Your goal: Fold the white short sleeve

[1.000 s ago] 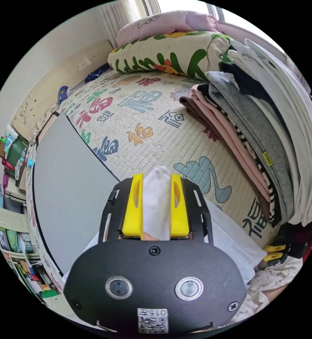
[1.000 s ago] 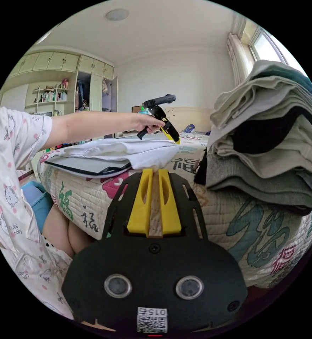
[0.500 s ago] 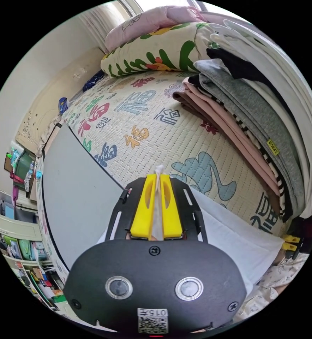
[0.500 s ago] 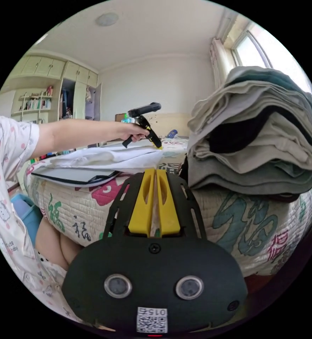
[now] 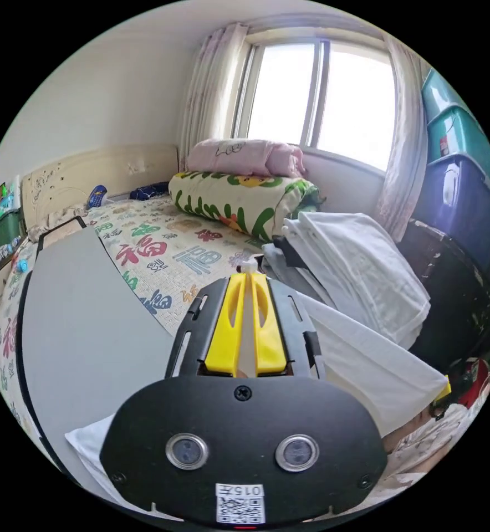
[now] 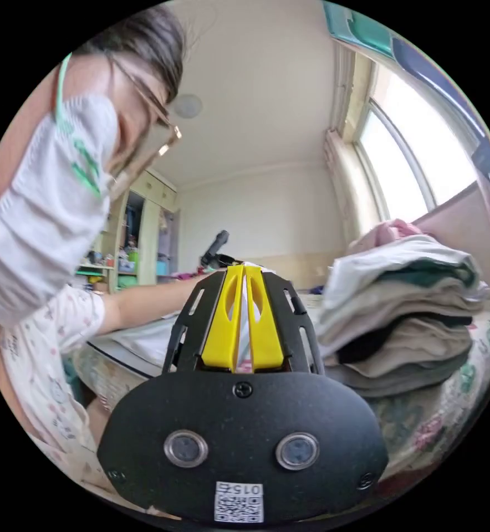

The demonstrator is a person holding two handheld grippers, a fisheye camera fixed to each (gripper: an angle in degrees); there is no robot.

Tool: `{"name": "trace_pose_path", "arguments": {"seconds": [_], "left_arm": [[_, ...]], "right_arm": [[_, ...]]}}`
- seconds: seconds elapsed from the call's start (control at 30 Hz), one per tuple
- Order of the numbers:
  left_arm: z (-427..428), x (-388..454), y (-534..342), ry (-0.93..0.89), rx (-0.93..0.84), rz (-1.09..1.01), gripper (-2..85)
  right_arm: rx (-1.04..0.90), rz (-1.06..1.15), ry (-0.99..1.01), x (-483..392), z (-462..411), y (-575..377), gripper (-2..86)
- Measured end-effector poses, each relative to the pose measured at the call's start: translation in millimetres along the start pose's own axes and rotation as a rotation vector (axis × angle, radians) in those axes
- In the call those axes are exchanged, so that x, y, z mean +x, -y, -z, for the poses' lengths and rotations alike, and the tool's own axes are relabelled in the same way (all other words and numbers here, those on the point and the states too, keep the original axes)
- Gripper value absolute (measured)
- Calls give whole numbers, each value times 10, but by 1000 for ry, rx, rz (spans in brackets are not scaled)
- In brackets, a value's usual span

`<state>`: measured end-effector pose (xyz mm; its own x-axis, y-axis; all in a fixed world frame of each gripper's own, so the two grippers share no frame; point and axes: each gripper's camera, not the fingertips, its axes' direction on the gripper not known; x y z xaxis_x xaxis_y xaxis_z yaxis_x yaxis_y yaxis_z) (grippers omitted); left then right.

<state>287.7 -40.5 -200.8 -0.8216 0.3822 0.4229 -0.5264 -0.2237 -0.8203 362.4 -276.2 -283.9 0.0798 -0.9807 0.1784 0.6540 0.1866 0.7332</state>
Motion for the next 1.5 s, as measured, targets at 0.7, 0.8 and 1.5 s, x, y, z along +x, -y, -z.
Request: {"name": "trace_pose_path", "arguments": {"seconds": [0.7, 0.8, 1.5], "left_arm": [[2532, -3695, -3595, 91, -36, 332, 112], [2257, -3567, -3610, 88, -229, 251, 121], [3089, -1989, -3605, 237, -72, -117, 24]], "right_arm": [[-538, 140, 516, -2464, -1857, -889, 0], [-559, 140, 513, -2558, -1907, -960, 1], [-494, 290, 300, -2450, -1505, -786, 62]]}}
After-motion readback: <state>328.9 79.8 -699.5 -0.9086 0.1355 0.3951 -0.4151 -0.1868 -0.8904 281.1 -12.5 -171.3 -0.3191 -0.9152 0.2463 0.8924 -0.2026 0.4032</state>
